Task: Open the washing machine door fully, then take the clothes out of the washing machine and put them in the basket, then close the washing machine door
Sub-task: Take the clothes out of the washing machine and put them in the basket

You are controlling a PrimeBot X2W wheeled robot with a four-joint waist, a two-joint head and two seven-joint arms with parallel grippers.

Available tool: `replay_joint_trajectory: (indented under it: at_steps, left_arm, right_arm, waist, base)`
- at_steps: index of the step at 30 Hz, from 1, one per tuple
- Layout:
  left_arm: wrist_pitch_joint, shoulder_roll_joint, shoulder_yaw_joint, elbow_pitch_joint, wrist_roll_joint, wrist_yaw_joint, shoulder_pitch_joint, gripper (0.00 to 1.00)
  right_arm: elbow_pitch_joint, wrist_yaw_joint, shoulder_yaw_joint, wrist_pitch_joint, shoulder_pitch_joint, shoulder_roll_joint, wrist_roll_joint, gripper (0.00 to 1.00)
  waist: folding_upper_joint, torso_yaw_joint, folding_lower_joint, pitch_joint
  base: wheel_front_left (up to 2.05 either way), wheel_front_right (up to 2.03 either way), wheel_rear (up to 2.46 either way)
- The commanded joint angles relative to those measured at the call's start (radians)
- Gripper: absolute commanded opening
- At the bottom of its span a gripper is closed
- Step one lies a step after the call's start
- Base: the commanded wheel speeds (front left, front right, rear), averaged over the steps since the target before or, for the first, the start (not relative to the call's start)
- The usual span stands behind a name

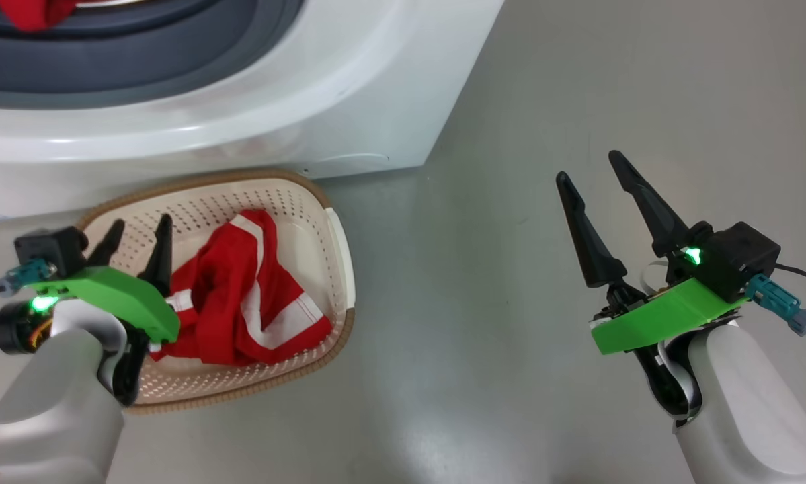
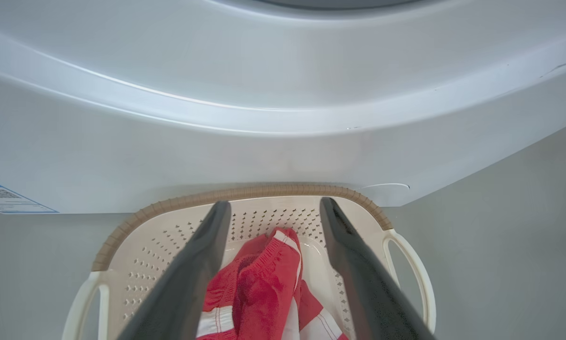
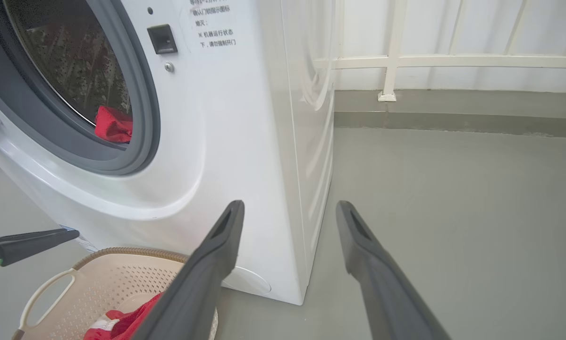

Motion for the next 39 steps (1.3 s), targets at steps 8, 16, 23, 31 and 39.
replay_joint_trajectory:
  at_steps: [8, 16, 23, 31, 39]
  left_arm:
    - [-0.008, 0.026, 0.213, -0.135, 0.140, -0.003, 0.094, 1.00]
    - [-0.008, -0.016, 0.387, -0.278, 0.277, -0.003, 0.202, 1.00]
    - [-0.008, -0.045, 0.479, -0.405, 0.362, -0.003, 0.310, 1.00]
    - [-0.008, -0.056, 0.564, -0.543, 0.411, -0.003, 0.446, 1.00]
    - [-0.008, -0.069, 0.625, -0.651, 0.444, -0.003, 0.562, 1.00]
  right_arm:
    - [-0.004, 0.002, 0.013, -0.005, 0.061, -0.029, 0.014, 1.00]
    - [0.007, 0.002, 0.010, -0.005, 0.107, -0.048, 0.025, 1.00]
    - [0.015, 0.002, 0.009, -0.005, 0.157, -0.061, 0.039, 1.00]
    - [0.014, 0.002, 0.001, -0.005, 0.221, -0.078, 0.055, 1.00]
    - [0.014, 0.002, -0.016, -0.005, 0.267, -0.089, 0.060, 1.00]
  waist:
    - [0.0000, 0.040, 0.0000, -0.097]
    - [0.0000, 0.067, 0.0000, -0.179]
    - [0.0000, 0.076, 0.0000, -0.257]
    - [0.0000, 0.073, 0.0000, -0.332]
    - [0.0000, 0.071, 0.0000, -0.366]
  base:
    - [0.00, 0.00, 0.00]
    - [0.00, 0.00, 0.00]
    - [0.00, 0.00, 0.00]
    - [0.00, 0.00, 0.00]
    - [0.00, 0.00, 0.00]
